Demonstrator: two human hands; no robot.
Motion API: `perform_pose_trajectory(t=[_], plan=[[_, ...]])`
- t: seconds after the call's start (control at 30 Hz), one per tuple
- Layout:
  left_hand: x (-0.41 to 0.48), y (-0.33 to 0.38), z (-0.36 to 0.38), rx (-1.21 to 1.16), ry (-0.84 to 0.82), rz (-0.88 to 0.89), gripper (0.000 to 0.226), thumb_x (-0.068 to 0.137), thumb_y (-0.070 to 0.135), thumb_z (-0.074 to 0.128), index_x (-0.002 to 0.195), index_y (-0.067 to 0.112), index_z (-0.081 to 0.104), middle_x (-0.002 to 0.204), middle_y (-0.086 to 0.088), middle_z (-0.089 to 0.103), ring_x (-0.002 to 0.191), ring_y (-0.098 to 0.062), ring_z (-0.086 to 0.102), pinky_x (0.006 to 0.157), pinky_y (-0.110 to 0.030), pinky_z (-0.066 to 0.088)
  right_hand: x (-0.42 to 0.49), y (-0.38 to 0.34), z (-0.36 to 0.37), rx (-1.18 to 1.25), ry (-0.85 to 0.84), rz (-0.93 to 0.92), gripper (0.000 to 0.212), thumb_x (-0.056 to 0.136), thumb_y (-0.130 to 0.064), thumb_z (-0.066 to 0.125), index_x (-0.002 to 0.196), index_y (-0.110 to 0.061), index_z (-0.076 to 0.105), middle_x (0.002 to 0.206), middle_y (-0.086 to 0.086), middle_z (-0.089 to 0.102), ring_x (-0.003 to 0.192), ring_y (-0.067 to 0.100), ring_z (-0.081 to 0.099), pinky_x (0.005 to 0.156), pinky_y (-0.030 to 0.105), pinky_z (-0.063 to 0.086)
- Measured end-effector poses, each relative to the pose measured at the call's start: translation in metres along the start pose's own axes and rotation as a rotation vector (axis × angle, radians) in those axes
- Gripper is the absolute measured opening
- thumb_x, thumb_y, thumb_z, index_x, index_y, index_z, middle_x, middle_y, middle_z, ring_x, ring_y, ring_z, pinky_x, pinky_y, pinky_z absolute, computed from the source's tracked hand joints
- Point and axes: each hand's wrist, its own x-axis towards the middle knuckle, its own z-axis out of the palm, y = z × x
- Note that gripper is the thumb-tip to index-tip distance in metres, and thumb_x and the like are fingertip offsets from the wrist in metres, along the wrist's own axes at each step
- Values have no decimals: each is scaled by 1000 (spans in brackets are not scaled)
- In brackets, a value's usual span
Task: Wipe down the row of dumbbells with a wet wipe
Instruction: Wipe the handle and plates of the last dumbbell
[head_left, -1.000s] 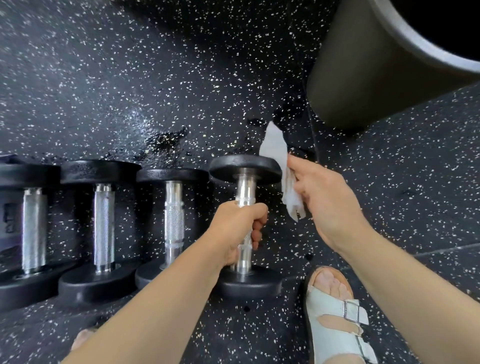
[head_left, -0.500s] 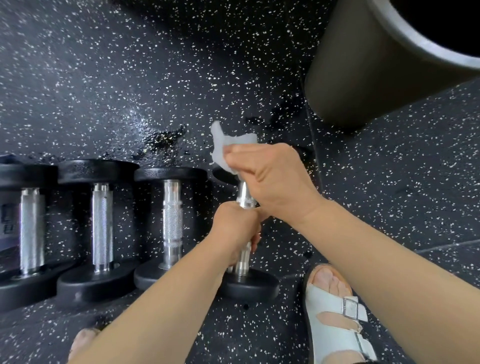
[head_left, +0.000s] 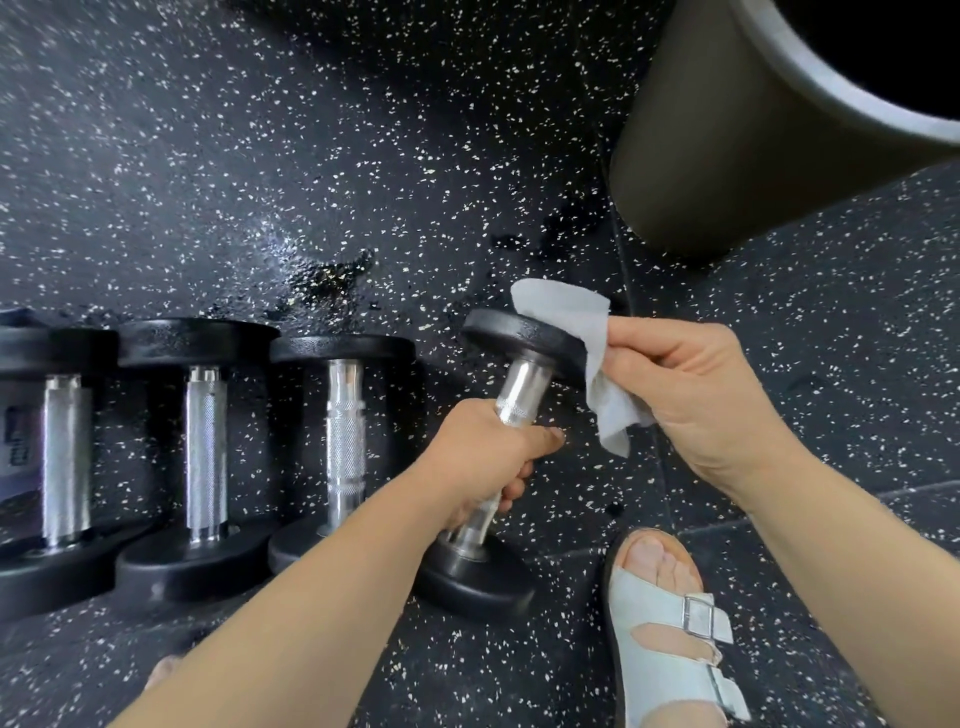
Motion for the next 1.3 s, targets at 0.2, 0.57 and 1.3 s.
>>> perform_pose_trajectory(t=[0.2,0.57,1.3], plan=[[5,1,-4,287,98,125,34,82,21,74,62,16,48,48,1,46,41,-17,40,49,-27,40,28,-25,14,-327,-311,-114,18,89,4,52,81,18,60,70,28,51,61,22,39,58,21,35],[-5,2,-8,539,176,283,33,77,27,73,58,23,46,47,9,45,44,-15,40,52,-24,34,76,-22,19,-369,-376,348,20,87,-19,51,79,-2,58,76,6,48,69,15,42,59,16,35],[4,0,-3,252,300,233,38,76,14,69,55,20,38,44,9,38,42,-14,33,45,-24,30,25,2,18,551,289,782,23,92,7,38,98,2,59,96,18,64,73,29,62,40,22,46]])
